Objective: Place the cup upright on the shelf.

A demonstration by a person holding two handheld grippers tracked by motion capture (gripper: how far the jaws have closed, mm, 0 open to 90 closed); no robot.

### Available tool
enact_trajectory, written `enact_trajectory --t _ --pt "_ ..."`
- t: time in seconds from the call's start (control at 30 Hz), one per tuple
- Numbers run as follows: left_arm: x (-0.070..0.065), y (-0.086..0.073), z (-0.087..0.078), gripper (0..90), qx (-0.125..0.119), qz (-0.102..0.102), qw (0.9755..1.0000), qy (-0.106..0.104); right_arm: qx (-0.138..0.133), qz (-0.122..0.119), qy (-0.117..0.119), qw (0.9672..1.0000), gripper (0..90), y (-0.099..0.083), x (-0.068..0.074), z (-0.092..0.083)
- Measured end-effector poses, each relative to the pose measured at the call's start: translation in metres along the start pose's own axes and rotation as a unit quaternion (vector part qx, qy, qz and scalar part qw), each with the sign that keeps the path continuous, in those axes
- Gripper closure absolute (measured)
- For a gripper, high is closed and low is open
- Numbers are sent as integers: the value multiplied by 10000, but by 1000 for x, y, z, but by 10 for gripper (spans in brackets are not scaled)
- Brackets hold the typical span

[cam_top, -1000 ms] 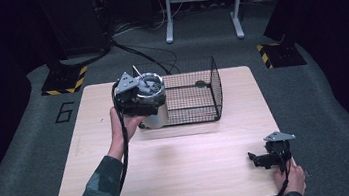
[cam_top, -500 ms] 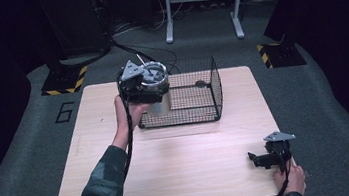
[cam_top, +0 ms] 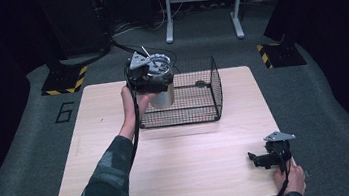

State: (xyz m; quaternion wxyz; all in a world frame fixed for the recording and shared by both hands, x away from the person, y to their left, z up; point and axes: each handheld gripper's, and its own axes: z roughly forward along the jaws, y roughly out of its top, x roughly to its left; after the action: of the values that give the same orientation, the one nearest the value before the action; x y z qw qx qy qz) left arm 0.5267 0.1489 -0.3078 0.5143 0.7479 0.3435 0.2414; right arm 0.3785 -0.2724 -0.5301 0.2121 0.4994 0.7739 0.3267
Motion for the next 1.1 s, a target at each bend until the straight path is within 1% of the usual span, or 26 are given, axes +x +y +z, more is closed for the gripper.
enact_trajectory --t 0.07,0.1,0.13,0.2,0.23,0.3,0.33,0.47,0.5,0.6,0.63,0.67,0.73,0.77,0.8,0.97,1.0,1.1 --pt "0 1 8 33 23 -31 10000 30 1 1 0 10000 0 0 0 0" --pt "0 1 8 34 23 -31 10000 30 1 1 0 10000 0 0 0 0" --pt "-1 1 12 34 -9 -82 9999 60 -1 0 -1 10000 0 0 0 0" --pt "-1 2 19 34 -1 -88 9999 98 1 2 -2 10000 0 0 0 0" --pt "-2 2 21 34 -12 -110 9999 114 -5 35 -2 10000 0 0 0 0" --pt "-2 3 25 34 5 -53 9998 173 -4 38 1 10000 0 0 0 0" --pt "-2 3 28 34 -24 -99 9998 188 -3 48 -1 10000 0 0 1 0" --pt "-2 4 34 34 -19 -113 9997 227 11 54 8 10000 0 0 1 0" --pt "-3 4 38 33 -10 -145 9996 242 10 50 10 10000 0 0 1 0" --pt "-3 3 42 34 9 -136 9996 267 -3 57 13 10000 0 0 1 0" --pt "-3 3 46 34 51 -69 9995 312 -2 47 13 10000 0 0 0 0" --pt "-4 2 48 34 57 -111 9994 323 -4 46 14 10000 0 0 0 0" --pt "-4 1 49 34 60 -105 9994 333 -5 48 14 10000 0 0 0 0" --pt "-4 -1 53 34 54 -174 9992 349 -2 47 12 10000 0 0 0 0" --pt "-4 -1 53 33 54 -174 9992 349 -2 47 12 10000 0 0 0 0" --pt "-2 -9 67 34 182 -172 9984 497 -14 36 12 10000 0 0 0 0" --pt "-2 -9 67 34 182 -172 9984 497 -14 36 12 10000 0 0 0 0" --pt "-1 -13 72 34 214 -250 9981 511 -12 32 13 10000 0 0 0 0"
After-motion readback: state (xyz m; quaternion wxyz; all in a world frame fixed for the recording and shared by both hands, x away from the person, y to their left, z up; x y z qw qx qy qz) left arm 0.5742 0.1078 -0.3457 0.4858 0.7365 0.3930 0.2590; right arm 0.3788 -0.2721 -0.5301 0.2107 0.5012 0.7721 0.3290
